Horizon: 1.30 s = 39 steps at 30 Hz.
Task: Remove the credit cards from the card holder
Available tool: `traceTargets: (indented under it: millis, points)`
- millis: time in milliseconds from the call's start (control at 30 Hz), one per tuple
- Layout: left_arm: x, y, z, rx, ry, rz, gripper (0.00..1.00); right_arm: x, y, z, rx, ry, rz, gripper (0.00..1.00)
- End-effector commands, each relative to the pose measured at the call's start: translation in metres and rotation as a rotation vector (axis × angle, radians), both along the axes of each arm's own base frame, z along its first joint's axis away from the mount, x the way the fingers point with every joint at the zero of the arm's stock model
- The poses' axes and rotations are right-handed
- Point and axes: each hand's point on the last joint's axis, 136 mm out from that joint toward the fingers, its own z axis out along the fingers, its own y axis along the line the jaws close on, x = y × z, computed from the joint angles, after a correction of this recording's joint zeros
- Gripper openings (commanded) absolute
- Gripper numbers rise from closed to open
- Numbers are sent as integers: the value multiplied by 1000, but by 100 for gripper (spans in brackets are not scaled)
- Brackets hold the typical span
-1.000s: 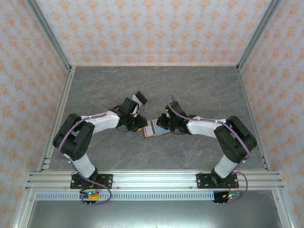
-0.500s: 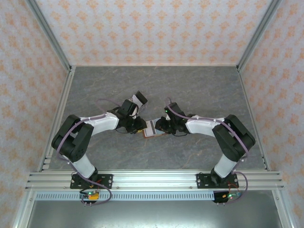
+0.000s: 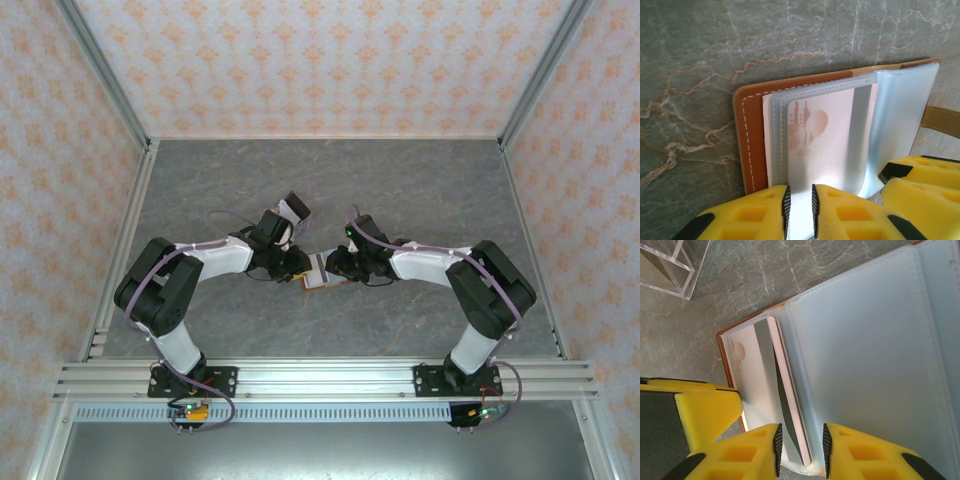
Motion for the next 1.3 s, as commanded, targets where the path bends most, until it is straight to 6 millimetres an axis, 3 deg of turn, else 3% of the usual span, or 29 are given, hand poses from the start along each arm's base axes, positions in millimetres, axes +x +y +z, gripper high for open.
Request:
traceTargets:
  millis: [0,133,400,667,1267]
  points:
    - [-2,1,-8,20,16,7,24,5,4,10,12,-28,19,31]
    - [-2,1,-11,21,22,7,23,4,6,8,16,-17,34,30]
    - [-3,2,-17,31,36,8,18,3,6,2,4,-13,42,21]
    - [-3,3,-18,36,38,12,18,-1,4,-11,-13,20,48,21]
    - [-11,-10,-20,-9,46,-20,15,-3,23,-14,72,35,117,18]
